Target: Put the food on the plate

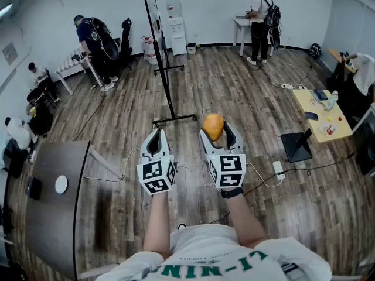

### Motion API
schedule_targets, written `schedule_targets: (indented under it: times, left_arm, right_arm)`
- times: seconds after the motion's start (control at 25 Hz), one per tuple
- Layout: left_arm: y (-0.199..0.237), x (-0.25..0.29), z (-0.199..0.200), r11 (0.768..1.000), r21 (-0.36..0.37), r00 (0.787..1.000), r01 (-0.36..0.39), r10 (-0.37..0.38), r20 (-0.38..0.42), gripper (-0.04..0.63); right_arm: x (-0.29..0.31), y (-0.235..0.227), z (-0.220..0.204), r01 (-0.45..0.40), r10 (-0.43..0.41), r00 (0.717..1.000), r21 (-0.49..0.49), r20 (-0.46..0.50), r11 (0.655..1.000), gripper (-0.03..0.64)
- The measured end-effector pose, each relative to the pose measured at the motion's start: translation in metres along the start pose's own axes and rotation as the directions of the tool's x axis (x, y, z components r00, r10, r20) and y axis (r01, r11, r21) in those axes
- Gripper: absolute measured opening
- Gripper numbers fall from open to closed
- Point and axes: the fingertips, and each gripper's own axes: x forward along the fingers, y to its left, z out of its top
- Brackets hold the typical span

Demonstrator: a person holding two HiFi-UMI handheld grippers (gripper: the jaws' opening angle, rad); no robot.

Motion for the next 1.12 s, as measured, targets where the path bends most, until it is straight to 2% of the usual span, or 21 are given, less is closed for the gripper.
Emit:
schedule_targets:
  times: [0.28,0.4,0.6,0.84,1.0,1.12]
  left_arm:
    - [-0.011,-0.014,-0.003,0.998,0.044,0.999,-0.043,0.043,-0.001,0.012]
    - [0.001,-0.022,-0.012,0.996,0.032,0.997,-0.079,0.079,-0.018,0.012]
    - [0.045,-0.009,-0.023,0.989,0.033,0.989,-0.142,0.143,-0.035,0.014]
    - [0.142,0.032,-0.023,0.979,0.011,0.979,-0.201,0.201,-0.024,0.014]
    - [0.239,0.051,-0.005,0.965,-0.003,0.965,-0.261,0.261,0.012,0.014]
    - [0.320,0.045,0.000,0.947,-0.015,0.947,-0.321,0.321,0.019,0.014]
  right_arm:
    - [-0.001,-0.003,-0.009,-0.071,0.071,0.997,0.079,0.008,0.994,0.327]
    - [0.005,0.012,-0.017,-0.138,0.140,0.990,0.125,-0.012,0.983,0.328]
    - [0.041,0.055,-0.025,-0.240,0.245,0.969,0.132,-0.016,0.962,0.328]
    - [0.126,0.141,-0.025,-0.371,0.376,0.927,0.153,-0.008,0.916,0.328]
    - [0.195,0.216,-0.012,-0.431,0.436,0.900,0.131,-0.009,0.893,0.328]
    - [0.239,0.288,-0.009,-0.489,0.495,0.869,0.122,-0.021,0.864,0.328]
